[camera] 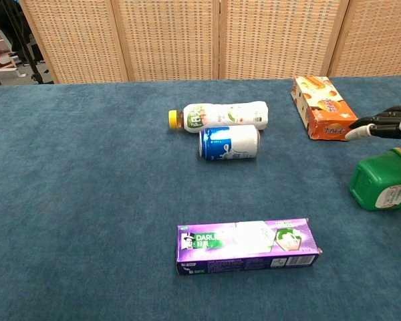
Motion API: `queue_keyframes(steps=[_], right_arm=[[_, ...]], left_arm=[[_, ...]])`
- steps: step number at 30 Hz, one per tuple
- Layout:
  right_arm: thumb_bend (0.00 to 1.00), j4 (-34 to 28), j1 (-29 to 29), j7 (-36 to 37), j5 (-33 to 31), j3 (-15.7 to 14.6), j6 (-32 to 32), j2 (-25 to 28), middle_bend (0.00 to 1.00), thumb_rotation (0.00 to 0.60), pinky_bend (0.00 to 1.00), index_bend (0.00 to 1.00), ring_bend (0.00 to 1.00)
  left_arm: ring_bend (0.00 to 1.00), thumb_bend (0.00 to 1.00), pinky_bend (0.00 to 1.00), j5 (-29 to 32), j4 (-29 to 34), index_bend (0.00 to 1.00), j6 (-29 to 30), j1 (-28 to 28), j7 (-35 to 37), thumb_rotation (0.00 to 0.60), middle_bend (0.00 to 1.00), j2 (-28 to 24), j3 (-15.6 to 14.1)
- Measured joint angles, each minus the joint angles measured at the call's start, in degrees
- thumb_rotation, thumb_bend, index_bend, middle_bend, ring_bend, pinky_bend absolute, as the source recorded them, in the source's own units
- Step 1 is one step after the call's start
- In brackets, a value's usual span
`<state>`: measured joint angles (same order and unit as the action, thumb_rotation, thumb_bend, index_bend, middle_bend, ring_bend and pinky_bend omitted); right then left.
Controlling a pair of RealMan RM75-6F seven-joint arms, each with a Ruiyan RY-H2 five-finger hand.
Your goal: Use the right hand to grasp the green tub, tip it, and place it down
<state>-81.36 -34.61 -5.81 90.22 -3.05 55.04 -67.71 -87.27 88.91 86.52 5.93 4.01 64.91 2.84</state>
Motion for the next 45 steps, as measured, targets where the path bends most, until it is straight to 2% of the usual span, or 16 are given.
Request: queue_keyframes(steps=[5,11,15,20,25,34,37,42,45], right_arm=[[0.26,-5.7,-1.78,-11.75,-9.66,2.44,-6.04,0.96,0.02,0.6,0.0,0.02,0.0],[0.26,-9.28,-3.25,-18.76,-16.93,4.0,-9.22,1.05,0.18,0.6,0.0,0.18,0.0],[0.26,-9.28,-3.88,-21.15,-18.74,4.27,-9.68,0.04,0.28,0.6,0.0,0.28,0.01],[0.33,-8.19,-4.12,-22.16,-19.62,4.4,-9.14,-1.58,0.38,0.6,0.0,0.39,0.1],[0.45,-6.89,-3.84,-21.0,-18.02,4.41,-7.63,-3.04,0.5,0.6,0.0,0.53,0.19],[0.56,-4.08,-2.67,-12.3,-10.93,4.17,-3.32,-4.93,0.52,0.6,0.0,0.55,0.21],[0.57,-4.04,-2.06,-6.69,-9.12,4.35,-1.42,-5.0,0.53,0.6,0.0,0.56,0.22],[0.64,-1.65,-0.4,10.19,-6.27,4.69,2.98,-6.16,0.53,0.6,0.0,0.56,0.22],[0.73,0.92,0.71,22.3,-5.29,4.87,5.13,-7.53,0.54,0.6,0.0,0.57,0.22]], left_arm=[[0.0,0.0,0.0,0.23,-0.28,0.0,-0.33,0.12,0.5,0.6,0.0,-0.2,0.11],[0.0,0.0,0.0,0.47,-0.37,0.0,-0.66,0.26,0.3,0.6,0.0,-0.12,0.15],[0.0,0.0,0.0,0.59,-0.35,0.0,-0.63,0.23,0.3,0.6,0.0,-0.11,0.2],[0.0,0.0,0.0,0.72,-0.41,0.0,-0.79,0.29,0.35,0.6,0.0,-0.12,0.24],[0.0,0.0,0.0,0.91,-0.48,0.0,-0.79,0.31,0.68,0.6,0.0,-0.17,0.38],[0.0,0.0,0.0,0.77,-0.51,0.0,-0.61,0.25,0.91,0.6,0.0,-0.3,0.36],[0.0,0.0,0.0,0.64,-0.52,0.0,-0.57,0.23,0.96,0.6,0.0,-0.31,0.3],[0.0,0.0,0.0,0.29,-0.43,0.0,-0.54,0.22,0.59,0.6,0.0,-0.2,0.08],[0.0,0.0,0.0,0.11,-0.31,0.0,-0.55,0.23,0.29,0.6,0.0,-0.12,-0.05]])
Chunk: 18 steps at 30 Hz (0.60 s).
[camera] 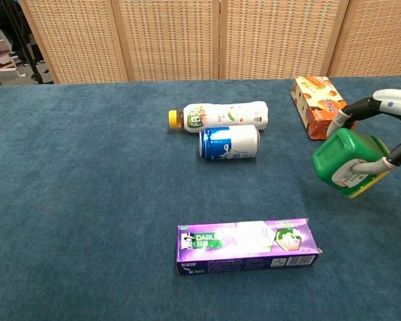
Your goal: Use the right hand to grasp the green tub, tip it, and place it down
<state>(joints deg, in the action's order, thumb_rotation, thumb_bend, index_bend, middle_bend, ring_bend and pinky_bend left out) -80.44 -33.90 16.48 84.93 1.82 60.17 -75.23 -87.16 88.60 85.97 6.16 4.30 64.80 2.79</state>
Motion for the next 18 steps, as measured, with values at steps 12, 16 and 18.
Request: queue_keyframes(steps=[12,16,18], right_arm=[[0.87,22.79,4.37,31.35,2.6,0.18,7.34,-12.05,0.54,0.6,0.0,0.59,0.22],[0.88,30.93,5.28,33.93,3.18,-0.45,7.84,-16.25,0.54,0.6,0.0,0.59,0.22],[0.88,34.42,5.66,35.26,3.48,-0.81,7.93,-18.06,0.54,0.6,0.0,0.59,0.22]], left_arm=[[0.0,0.0,0.0,0.18,0.12,0.0,-0.66,0.24,-0.43,0.6,0.0,0.22,-0.13],[0.0,0.0,0.0,0.38,0.14,0.0,-0.75,0.26,-0.44,0.6,0.0,0.22,-0.05],[0.0,0.0,0.0,0.42,0.13,0.0,-0.9,0.31,-0.53,0.6,0.0,0.25,-0.06]])
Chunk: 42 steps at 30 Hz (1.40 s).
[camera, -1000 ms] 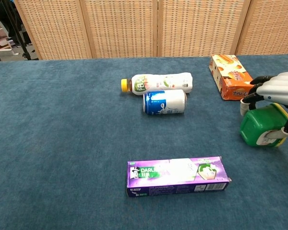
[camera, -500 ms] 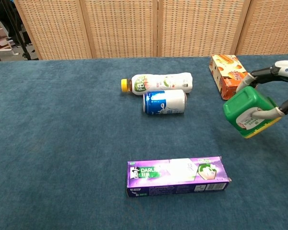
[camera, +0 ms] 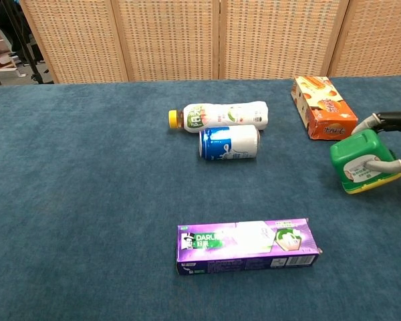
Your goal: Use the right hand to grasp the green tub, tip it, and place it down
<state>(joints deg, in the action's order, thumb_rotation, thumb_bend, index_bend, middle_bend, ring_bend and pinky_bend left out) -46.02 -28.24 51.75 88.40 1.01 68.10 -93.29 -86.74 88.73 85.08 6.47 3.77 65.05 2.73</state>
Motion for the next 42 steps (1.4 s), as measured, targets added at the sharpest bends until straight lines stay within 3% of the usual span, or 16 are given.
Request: queue_keyframes(steps=[2,3,6,7,8,18,29,32,34,36,42], right_arm=[[0.88,2.63,0.29,1.19,0.23,-0.3,-0.02,-1.39,0.5,0.6,0.0,0.57,0.22],[0.87,3.53,0.38,1.56,0.33,-0.41,-0.03,-1.82,0.43,0.6,0.0,0.51,0.19],[0.81,5.04,0.51,3.49,1.07,-1.11,-0.07,-2.32,0.09,0.6,0.0,0.13,0.03],[0.78,5.07,0.52,4.38,1.42,-1.41,-0.03,-2.24,0.02,0.6,0.0,0.04,0.0],[0.77,5.1,0.54,5.68,1.99,-1.84,0.15,-2.05,0.0,0.6,0.0,0.01,0.0],[0.67,5.05,2.05,11.39,5.36,-3.81,7.02,0.57,0.0,0.6,0.0,0.0,0.0],[0.66,1.2,4.39,12.45,6.34,-3.99,13.39,5.71,0.0,0.6,0.0,0.0,0.0],[0.48,-0.69,4.82,11.64,6.53,-3.67,15.3,7.26,0.0,0.6,0.0,0.0,0.0],[0.16,-1.75,5.07,10.3,6.62,-3.53,16.02,8.22,0.0,0.6,0.0,0.0,0.0],[0.01,-2.98,5.39,7.66,6.65,-3.41,16.54,9.32,0.0,0.6,0.0,0.0,0.0],[0.0,-8.61,7.82,-10.0,5.6,-3.27,17.76,13.15,0.0,0.6,0.0,0.0,0.0]], left_arm=[[0.0,0.0,0.0,0.0,0.01,0.0,-0.18,0.07,-0.11,0.6,0.0,0.03,-0.05],[0.0,0.0,0.0,0.02,0.0,0.0,-0.25,0.1,-0.2,0.6,0.0,0.05,-0.06],[0.0,0.0,0.0,0.13,0.02,0.0,-0.17,0.11,-0.33,0.6,0.0,0.12,0.02],[0.0,0.0,0.0,0.14,0.03,0.0,-0.06,0.08,-0.34,0.6,0.0,0.12,0.06],[0.0,0.0,0.0,0.14,0.03,0.0,0.02,0.05,-0.35,0.6,0.0,0.12,0.08],[0.0,0.0,0.0,-0.32,0.06,0.0,0.39,-0.08,-0.42,0.6,0.0,0.09,-0.09],[0.0,0.0,0.0,-0.77,0.21,0.0,0.78,-0.23,-0.56,0.6,0.0,0.12,-0.3],[0.0,0.0,0.0,-0.86,0.24,0.0,0.83,-0.26,-0.55,0.6,0.0,0.11,-0.35],[0.0,0.0,0.0,-0.94,0.24,0.0,1.05,-0.32,-0.59,0.6,0.0,0.1,-0.34],[0.0,0.0,0.0,-0.95,0.22,0.0,1.27,-0.39,-0.67,0.6,0.0,0.13,-0.28],[0.0,0.0,0.0,-0.45,-0.01,0.0,3.56,-1.14,-2.31,0.6,0.0,0.67,0.54]])
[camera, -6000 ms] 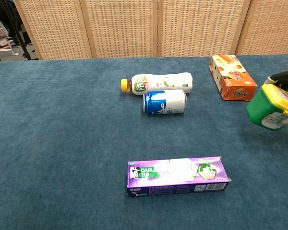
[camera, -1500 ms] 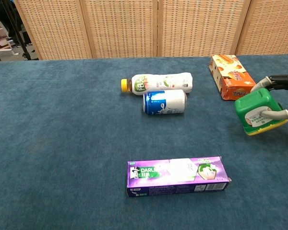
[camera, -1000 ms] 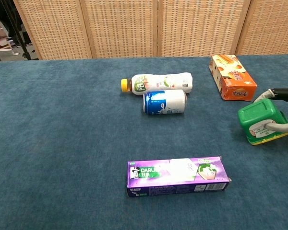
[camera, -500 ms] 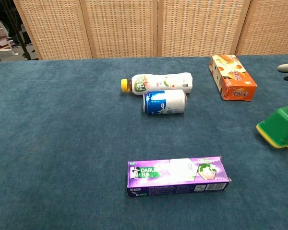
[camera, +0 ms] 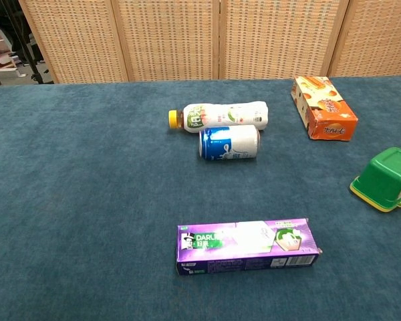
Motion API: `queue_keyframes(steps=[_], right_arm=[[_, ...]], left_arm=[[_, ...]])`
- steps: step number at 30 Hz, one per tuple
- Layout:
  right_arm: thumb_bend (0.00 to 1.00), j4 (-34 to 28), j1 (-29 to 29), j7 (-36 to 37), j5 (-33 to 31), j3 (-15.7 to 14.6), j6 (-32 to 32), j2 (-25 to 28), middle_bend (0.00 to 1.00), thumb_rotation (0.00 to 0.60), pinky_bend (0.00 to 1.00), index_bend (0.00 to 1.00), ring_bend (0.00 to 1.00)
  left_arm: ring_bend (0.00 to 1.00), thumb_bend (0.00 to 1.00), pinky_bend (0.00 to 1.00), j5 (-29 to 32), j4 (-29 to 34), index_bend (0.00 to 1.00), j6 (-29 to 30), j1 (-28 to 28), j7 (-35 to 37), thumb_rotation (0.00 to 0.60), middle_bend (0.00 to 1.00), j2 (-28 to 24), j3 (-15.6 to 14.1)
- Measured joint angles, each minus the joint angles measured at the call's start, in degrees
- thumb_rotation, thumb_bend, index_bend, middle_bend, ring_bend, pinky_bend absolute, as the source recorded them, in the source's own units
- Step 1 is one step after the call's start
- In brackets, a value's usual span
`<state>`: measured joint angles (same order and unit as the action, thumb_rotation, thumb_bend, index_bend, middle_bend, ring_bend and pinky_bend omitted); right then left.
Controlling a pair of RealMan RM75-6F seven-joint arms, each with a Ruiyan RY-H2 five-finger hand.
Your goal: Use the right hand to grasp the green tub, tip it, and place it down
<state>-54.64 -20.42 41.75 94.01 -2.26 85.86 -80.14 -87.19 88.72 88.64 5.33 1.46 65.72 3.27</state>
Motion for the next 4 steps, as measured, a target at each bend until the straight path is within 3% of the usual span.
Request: queue_keyframes(steps=[4], right_arm=[[0.0,-8.37,2.53,-17.72,-1.64,0.08,0.88,2.79,0.0,0.6,0.0,0.0,0.0]], left_arm=[[0.0,0.0,0.0,0.2,-0.02,0.0,1.05,-0.47,-0.73,0.6,0.0,0.24,0.36]])
